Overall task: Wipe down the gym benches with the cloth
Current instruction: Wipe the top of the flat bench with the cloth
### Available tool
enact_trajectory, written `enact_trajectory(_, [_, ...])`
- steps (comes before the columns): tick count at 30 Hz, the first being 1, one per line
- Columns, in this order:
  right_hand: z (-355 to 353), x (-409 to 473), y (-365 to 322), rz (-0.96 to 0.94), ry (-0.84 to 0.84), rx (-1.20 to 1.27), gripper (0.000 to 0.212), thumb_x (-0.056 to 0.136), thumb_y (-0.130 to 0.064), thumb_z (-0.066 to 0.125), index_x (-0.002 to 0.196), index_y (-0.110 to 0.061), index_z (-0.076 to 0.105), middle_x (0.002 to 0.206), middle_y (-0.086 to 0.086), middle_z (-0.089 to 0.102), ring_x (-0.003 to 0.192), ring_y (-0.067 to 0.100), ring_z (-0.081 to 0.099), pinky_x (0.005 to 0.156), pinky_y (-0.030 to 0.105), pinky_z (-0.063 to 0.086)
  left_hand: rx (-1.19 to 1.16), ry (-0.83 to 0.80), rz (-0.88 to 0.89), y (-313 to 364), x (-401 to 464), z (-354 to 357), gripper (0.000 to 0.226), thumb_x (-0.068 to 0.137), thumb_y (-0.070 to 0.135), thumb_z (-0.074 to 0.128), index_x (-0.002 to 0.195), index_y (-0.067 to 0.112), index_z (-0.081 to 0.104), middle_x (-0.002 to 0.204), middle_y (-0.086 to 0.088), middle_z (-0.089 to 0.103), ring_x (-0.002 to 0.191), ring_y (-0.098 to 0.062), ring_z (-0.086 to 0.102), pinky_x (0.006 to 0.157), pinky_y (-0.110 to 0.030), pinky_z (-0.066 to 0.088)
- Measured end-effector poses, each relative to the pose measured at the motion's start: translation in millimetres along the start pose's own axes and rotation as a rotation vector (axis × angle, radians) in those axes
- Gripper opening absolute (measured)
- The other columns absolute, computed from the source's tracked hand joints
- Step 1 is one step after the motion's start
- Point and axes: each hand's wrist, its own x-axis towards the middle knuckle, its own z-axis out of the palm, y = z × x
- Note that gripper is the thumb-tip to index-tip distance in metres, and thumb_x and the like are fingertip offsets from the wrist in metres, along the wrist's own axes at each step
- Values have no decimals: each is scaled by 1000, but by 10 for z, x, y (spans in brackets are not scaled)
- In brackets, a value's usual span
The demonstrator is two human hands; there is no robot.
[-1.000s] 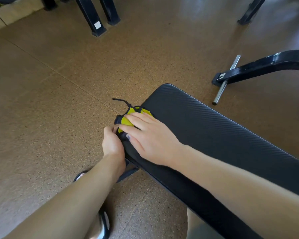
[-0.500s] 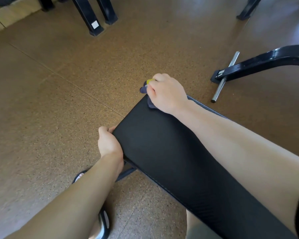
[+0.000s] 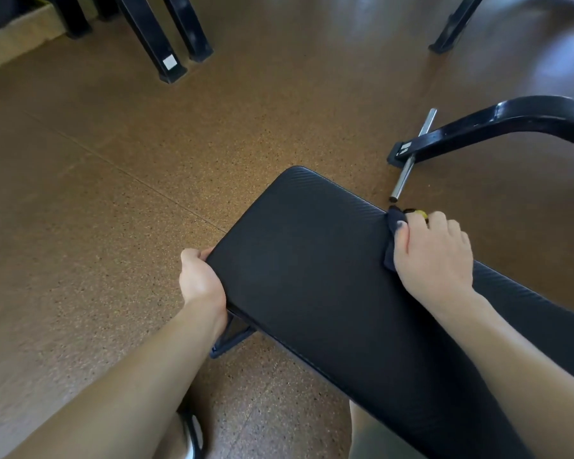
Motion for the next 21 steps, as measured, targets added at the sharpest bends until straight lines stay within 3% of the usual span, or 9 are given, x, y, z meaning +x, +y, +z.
enact_trajectory(3, [112, 118, -343, 28, 51, 8, 43, 102, -26, 35, 99, 5, 64, 95, 28, 60, 88, 44, 57, 79, 51, 43, -5, -25, -14, 10, -4, -22, 34, 100, 37, 36, 86, 24, 64, 86, 3, 66, 72, -18, 57, 62, -29, 42])
enact_trajectory(6, [205, 308, -963, -24, -15, 33, 43, 97, -26, 32, 101, 2, 64, 100, 26, 61, 93, 43, 57, 83, 51, 41, -28, -123, -39, 36, 6, -63, 41, 100, 38, 34, 103, 25, 73, 97, 3, 76, 79, -19, 66, 64, -27, 49])
enact_trajectory(10, [181, 300, -1714, -133, -11, 124, 35, 95, -20, 43, 113, 3, 61, 113, 25, 56, 107, 42, 52, 99, 53, 38, -41, -271, -50, 62, 51, -176, 50, 107, 42, 25, 122, 19, 67, 103, -2, 76, 82, -18, 70, 62, -26, 49])
enact_trajectory(12, [111, -27, -1928, -338, 14, 185, 39, 95, -17, 45, 123, 5, 59, 120, 27, 55, 113, 45, 50, 109, 56, 34, -60, -332, -64, 67, 120, -263, 55, 108, 46, 21, 124, 16, 65, 105, -5, 78, 86, -21, 75, 69, -31, 49])
enact_trajectory(15, [-63, -655, -1842, -708, -96, 244, 47, 100, -18, 41, 143, 0, 50, 142, 23, 49, 136, 41, 42, 122, 52, 24, -119, -409, -91, 60, 196, -392, 54, 109, 46, 19, 107, 16, 64, 100, -2, 78, 84, -20, 75, 81, -36, 47])
enact_trajectory(18, [-176, -954, -1416, -980, -166, 139, 53, 100, -21, 51, 152, -11, 45, 159, 19, 39, 150, 34, 33, 126, 46, 19, -70, -459, -35, 12, 239, -440, 40, 110, 29, 28, 100, 14, 64, 116, -7, 64, 91, -19, 65, 99, -41, 46])
enact_trajectory(21, [-163, -1001, -1211, -1184, -119, -17, 52, 98, -19, 53, 149, -13, 51, 161, 19, 38, 149, 37, 35, 123, 48, 19, -39, -455, -53, -26, 306, -490, 45, 110, 33, 25, 104, 16, 66, 109, -5, 71, 98, -20, 65, 94, -39, 48])
